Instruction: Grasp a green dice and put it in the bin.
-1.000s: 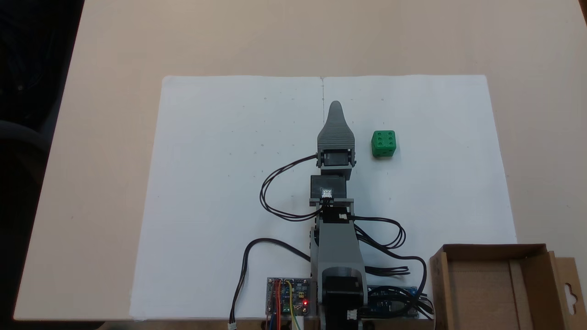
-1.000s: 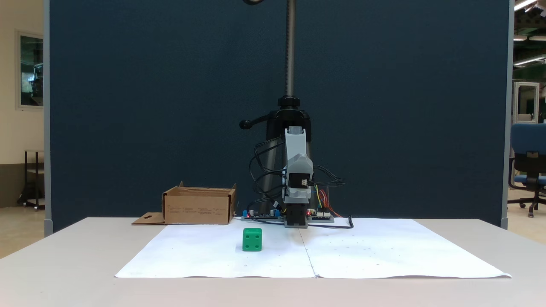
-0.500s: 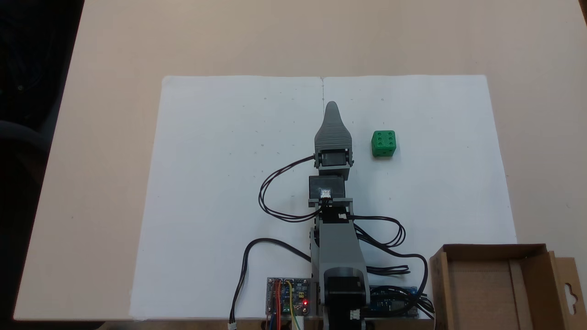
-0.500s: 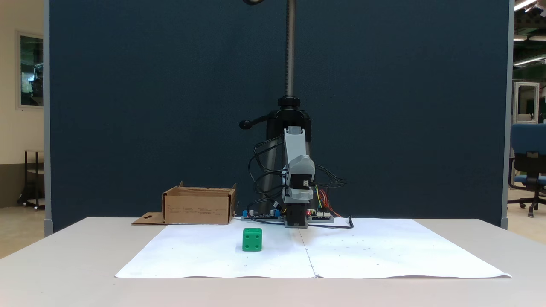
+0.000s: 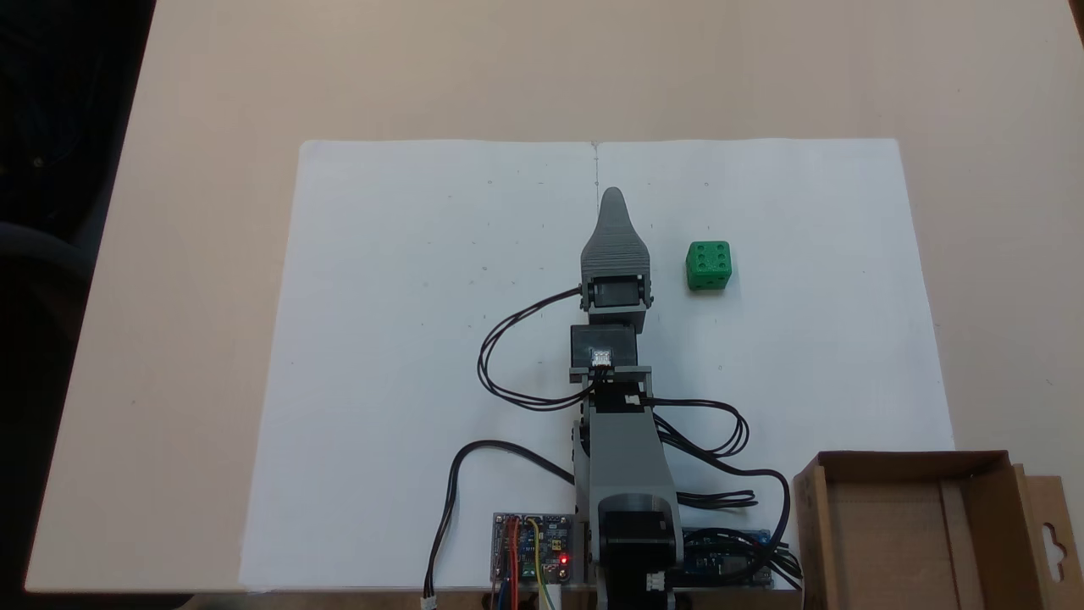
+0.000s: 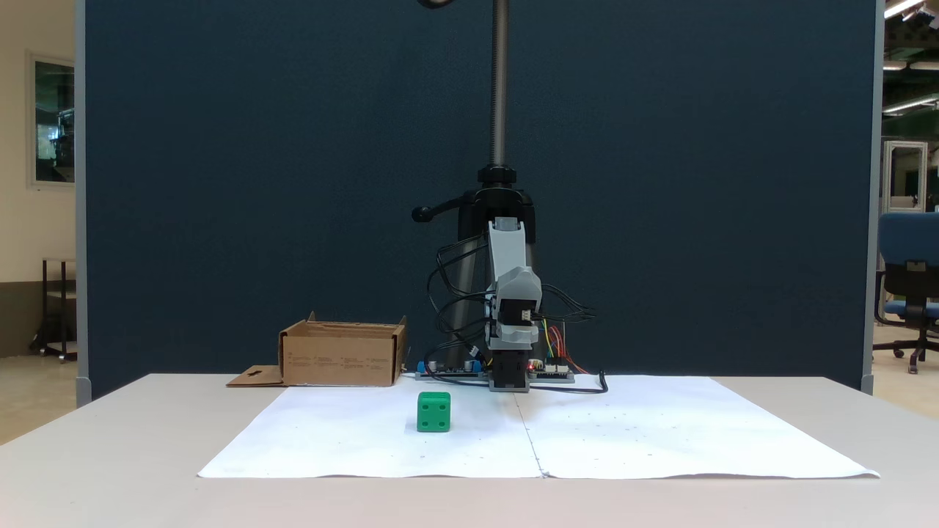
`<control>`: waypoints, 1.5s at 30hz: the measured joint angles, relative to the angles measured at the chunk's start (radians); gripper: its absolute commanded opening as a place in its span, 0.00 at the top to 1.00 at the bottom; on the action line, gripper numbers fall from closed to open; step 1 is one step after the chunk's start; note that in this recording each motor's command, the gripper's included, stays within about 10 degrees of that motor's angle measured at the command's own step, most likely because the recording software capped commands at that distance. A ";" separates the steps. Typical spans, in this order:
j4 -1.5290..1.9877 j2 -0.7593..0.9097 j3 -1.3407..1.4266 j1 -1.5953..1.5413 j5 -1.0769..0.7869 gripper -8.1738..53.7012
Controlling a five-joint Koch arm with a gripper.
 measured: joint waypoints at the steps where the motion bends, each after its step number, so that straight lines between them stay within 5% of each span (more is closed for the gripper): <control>1: 0.000 0.000 0.000 0.002 0.000 0.17; 29: 0.089 0.000 -0.011 -0.034 -0.003 0.19; 45: 1.051 0.000 -0.569 0.025 -0.005 0.18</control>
